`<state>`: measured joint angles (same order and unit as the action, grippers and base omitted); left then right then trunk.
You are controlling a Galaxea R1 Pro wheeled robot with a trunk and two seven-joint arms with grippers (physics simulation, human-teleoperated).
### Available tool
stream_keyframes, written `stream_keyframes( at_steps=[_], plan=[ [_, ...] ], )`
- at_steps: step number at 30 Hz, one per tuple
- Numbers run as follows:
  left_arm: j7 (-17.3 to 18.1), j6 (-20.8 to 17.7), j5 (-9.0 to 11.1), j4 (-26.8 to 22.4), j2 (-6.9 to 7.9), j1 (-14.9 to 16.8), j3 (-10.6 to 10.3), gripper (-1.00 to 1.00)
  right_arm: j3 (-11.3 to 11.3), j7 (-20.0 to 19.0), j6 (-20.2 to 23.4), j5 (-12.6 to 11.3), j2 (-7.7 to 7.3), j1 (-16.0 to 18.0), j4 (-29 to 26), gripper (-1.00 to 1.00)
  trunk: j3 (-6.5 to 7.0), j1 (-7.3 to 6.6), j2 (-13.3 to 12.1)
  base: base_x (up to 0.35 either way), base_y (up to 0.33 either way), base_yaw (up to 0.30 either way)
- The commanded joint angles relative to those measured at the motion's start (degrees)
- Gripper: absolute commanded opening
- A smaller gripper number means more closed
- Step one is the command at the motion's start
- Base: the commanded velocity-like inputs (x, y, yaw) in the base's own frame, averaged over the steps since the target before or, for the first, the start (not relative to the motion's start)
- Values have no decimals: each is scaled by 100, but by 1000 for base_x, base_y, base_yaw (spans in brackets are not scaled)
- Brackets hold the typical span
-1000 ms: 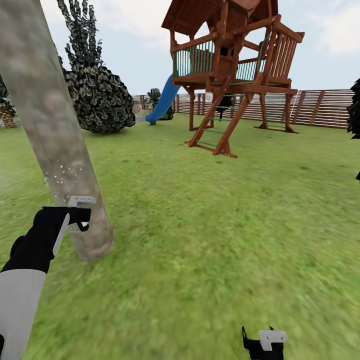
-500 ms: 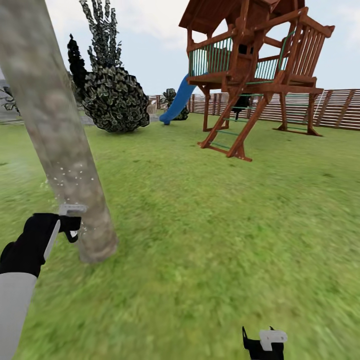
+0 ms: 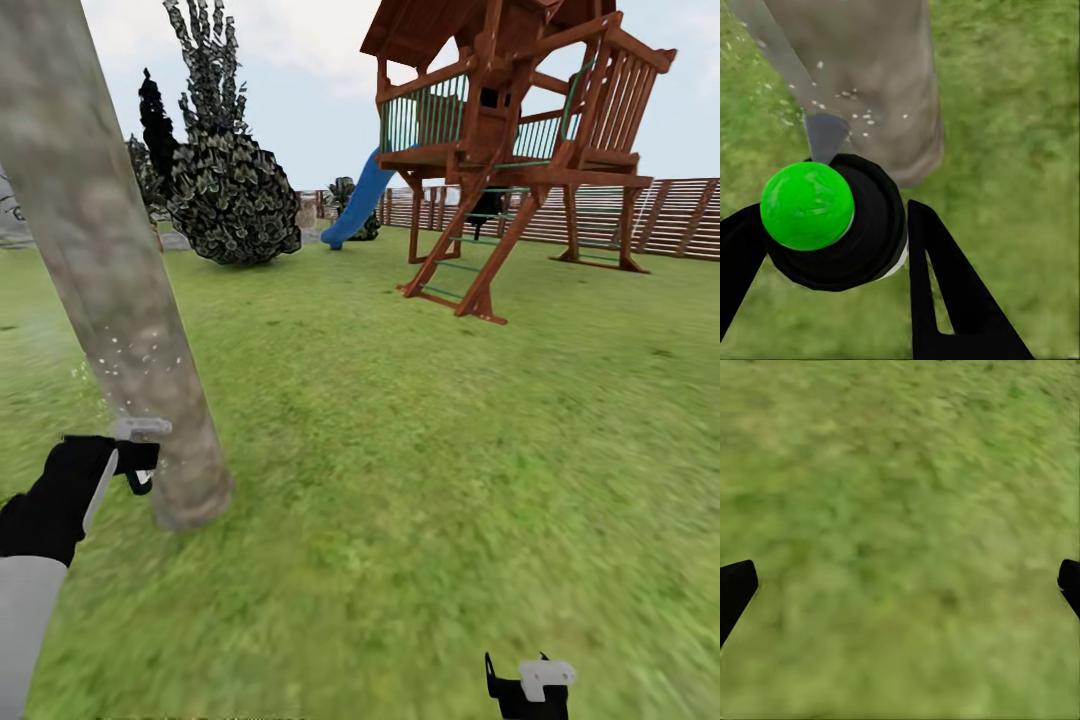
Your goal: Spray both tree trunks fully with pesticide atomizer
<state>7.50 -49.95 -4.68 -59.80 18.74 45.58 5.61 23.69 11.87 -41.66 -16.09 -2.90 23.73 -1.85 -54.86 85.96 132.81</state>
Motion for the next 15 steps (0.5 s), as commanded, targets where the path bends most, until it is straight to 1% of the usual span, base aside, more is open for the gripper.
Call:
stream_keyframes(
  at_steps=[1, 3, 4, 5, 6, 7, 8, 10, 12, 15],
  plan=[
    [-2, -2, -69, -21, -56, 3, 5, -100, 0, 0, 0, 1, 0, 0, 0, 100, 0, 0, 0, 0, 0, 253],
    [-2, 1, -78, -27, -75, 3, 29, -100, -3, 0, 0, 1, 0, 0, 0, 100, 0, 0, 0, 0, 0, 268],
    [-2, 2, -83, 5, -41, -3, 40, -100, -2, 0, 0, 1, 0, 0, 0, 100, 0, 0, 0, 0, 0, 262],
    [-2, 1, -85, 35, -14, -13, 119, -100, 2, 0, 0, 3, 0, 0, 0, 100, 0, 0, 0, 0, 0, 135],
    [-2, -3, -87, 44, -2, -19, 272, -100, -1, 0, 0, 1, 0, 0, 0, 100, 0, 0, 0, 7, 0, 55],
    [-2, -3, -91, 46, 4, -21, 370, -100, 0, 0, 0, 1, 0, 0, 0, 100, 0, 0, 0, 88, -47, 28],
    [-2, 0, -102, 45, 14, -24, 424, -100, -1, 0, 0, 1, 0, 0, 0, 100, 0, 0, 0, 161, -103, 14],
    [-2, 2, -156, 3, 3, -28, 442, -100, -3, 6, 0, 1, -5, 0, 0, 100, 0, 0, 0, 206, -138, 6],
    [-2, 3, -177, -30, -29, -25, 406, -100, -5, 8, 0, 1, -8, 0, 0, 100, 0, 0, 0, 234, -160, 1],
    [-8, 10, -177, -41, -37, -23, 473, -100, -5, 9, 0, 1, -8, 0, 0, 100, 0, 0, 0, 192, -196, 0]
  ],
)
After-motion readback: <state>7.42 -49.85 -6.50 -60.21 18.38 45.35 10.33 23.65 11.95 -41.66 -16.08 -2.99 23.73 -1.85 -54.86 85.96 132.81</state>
